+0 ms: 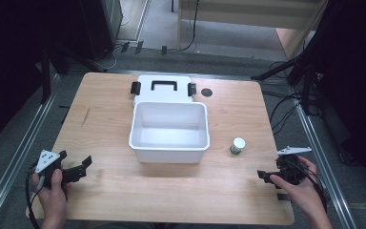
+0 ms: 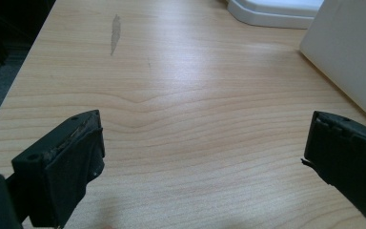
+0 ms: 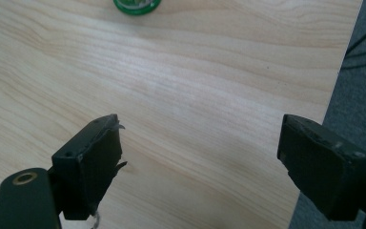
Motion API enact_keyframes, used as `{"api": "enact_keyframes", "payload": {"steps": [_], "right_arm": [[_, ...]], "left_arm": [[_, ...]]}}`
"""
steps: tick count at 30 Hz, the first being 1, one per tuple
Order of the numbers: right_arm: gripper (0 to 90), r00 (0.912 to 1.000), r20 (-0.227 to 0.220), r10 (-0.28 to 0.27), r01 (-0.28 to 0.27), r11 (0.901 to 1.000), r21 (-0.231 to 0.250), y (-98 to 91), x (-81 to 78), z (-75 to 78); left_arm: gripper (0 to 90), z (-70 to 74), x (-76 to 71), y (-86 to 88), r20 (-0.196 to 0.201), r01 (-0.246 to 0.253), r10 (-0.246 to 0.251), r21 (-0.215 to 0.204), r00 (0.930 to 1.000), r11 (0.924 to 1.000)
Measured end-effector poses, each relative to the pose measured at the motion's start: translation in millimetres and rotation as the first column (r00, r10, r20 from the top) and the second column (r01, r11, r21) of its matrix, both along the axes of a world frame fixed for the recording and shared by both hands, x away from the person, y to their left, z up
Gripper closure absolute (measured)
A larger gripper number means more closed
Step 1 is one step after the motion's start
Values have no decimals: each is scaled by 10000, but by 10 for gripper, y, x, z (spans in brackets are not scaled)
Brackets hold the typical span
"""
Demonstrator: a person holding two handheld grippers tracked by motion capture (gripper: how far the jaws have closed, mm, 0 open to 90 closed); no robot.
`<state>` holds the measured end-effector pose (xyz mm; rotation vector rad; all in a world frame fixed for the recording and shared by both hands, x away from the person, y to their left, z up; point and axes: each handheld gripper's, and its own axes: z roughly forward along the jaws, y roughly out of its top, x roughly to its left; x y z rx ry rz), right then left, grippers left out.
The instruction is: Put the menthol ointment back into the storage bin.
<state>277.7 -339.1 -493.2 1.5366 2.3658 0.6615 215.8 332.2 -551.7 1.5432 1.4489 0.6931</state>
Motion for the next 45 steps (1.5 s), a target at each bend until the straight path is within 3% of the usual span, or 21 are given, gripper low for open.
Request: {"api": "enact_keyframes", "payload": {"steps": [2, 6, 10, 14, 22, 29, 38, 45], "right_arm": [[155, 9999, -163, 27, -29, 9999, -97, 5, 17, 12], [150, 9919, -1230, 299, -365, 9980, -514, 62, 113, 80], [141, 9717, -2246, 727, -1022, 9872, -1224, 179, 174, 95], [139, 9514, -2953, 871, -1447, 9731, -1792, 306, 227, 97], [136, 9368, -3416, 759, -1554, 9648, -2119, 473, 362, 177], [131, 9340, -3450, 929, -1806, 9559, -2316, 596, 464, 247], [135, 9341, -3473, 832, -1700, 9588, -2277, 699, 602, 288], [139, 9343, -3413, 1028, -1909, 9530, -2354, 820, 698, 324]], "left_arm": [[3, 0, 0, 0, -10, 2, -2, 11, 10000, 10000], [3, 1, 2, -1, -17, 7, -7, 12, 10000, 10000], [3, 0, 2, 0, -27, 15, -15, 16, 10000, 10000], [3, 0, 3, 1, -34, 9, -9, 5, 10000, 10000], [3, 0, 3, 3, -37, 8, -8, -17, 10000, 10000], [3, -1, 4, 2, -36, 12, -12, -8, 10000, 10000], [3, -2, 5, 5, -19, 40, -40, -51, 10000, 10000], [3, -2, 5, 5, -21, 45, -45, -58, 10000, 10000]]}}
